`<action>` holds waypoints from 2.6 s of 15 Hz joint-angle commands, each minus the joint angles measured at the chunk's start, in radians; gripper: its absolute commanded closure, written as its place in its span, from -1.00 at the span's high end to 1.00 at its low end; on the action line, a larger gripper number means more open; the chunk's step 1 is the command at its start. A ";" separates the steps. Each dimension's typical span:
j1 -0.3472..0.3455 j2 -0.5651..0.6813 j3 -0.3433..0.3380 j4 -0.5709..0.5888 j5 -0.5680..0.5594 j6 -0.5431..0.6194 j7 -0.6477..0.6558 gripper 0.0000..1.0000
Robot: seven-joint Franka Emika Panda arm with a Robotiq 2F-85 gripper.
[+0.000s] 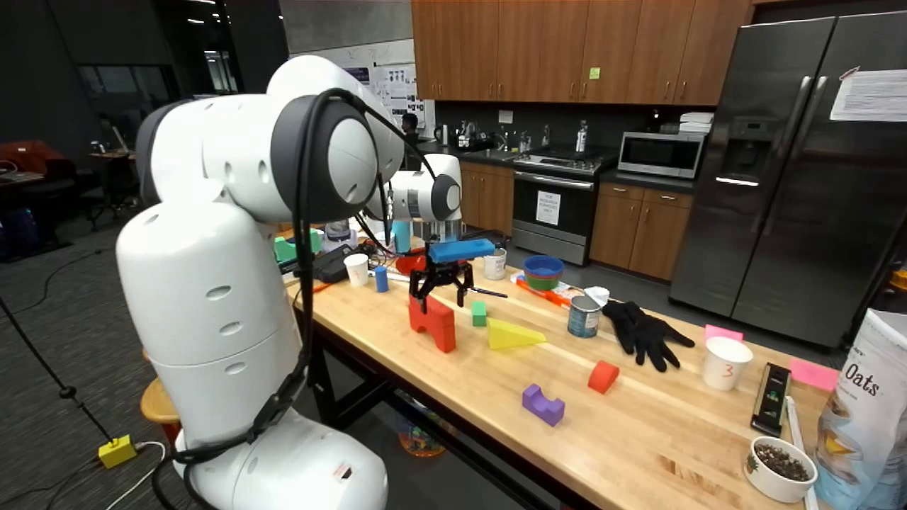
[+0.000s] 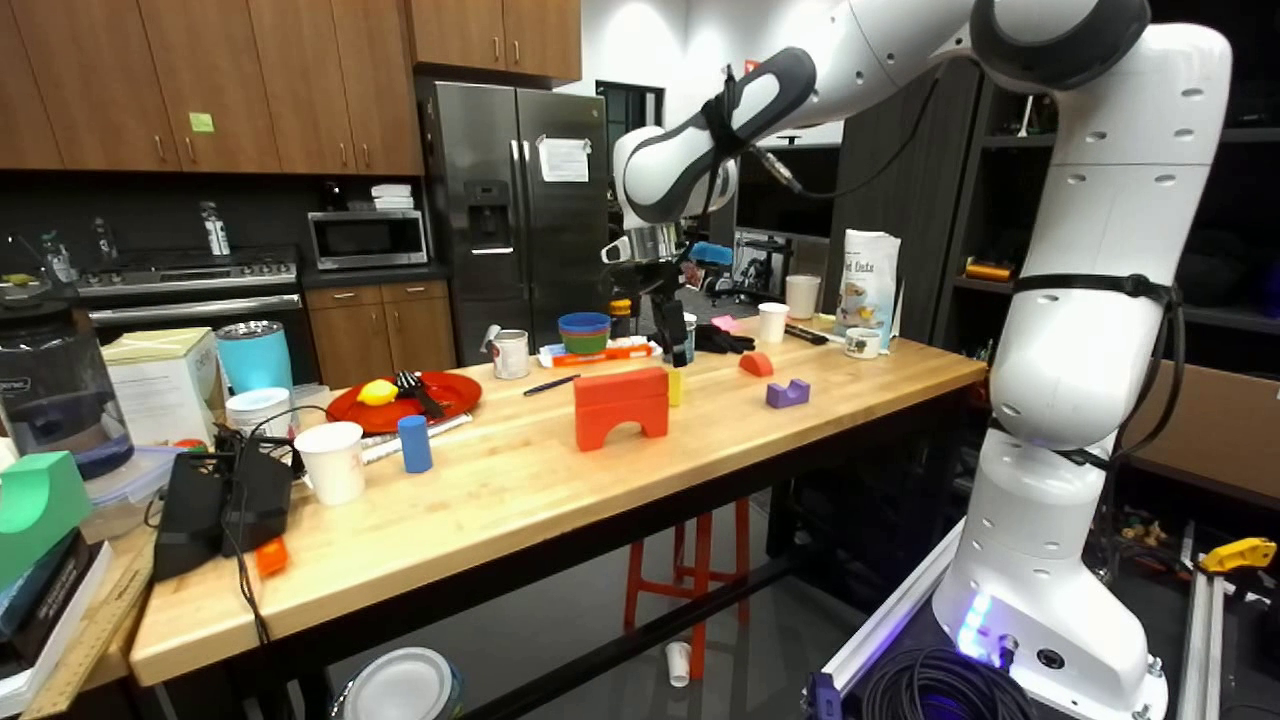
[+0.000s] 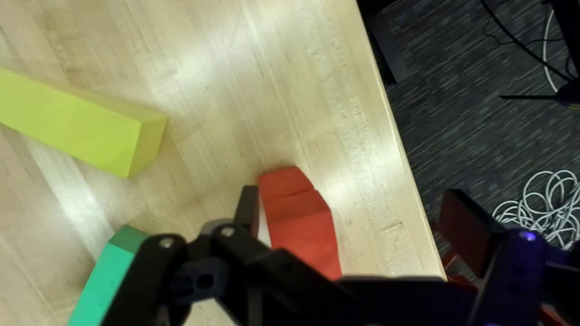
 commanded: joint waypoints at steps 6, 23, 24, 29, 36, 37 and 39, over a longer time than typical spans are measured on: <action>0.019 -0.295 0.014 -0.459 -0.055 0.237 0.312 1.00; 0.036 -0.222 -0.009 -0.398 -0.049 0.218 0.295 1.00; 0.036 -0.222 -0.009 -0.398 -0.049 0.218 0.295 1.00; -0.061 -0.417 -0.035 -0.598 -0.327 0.127 0.379 1.00; -0.125 -0.509 -0.092 -0.658 -0.631 -0.060 0.427 1.00; -0.129 -0.523 -0.095 -0.648 -0.645 -0.079 0.426 1.00; -0.129 -0.523 -0.095 -0.636 -0.651 -0.088 0.426 1.00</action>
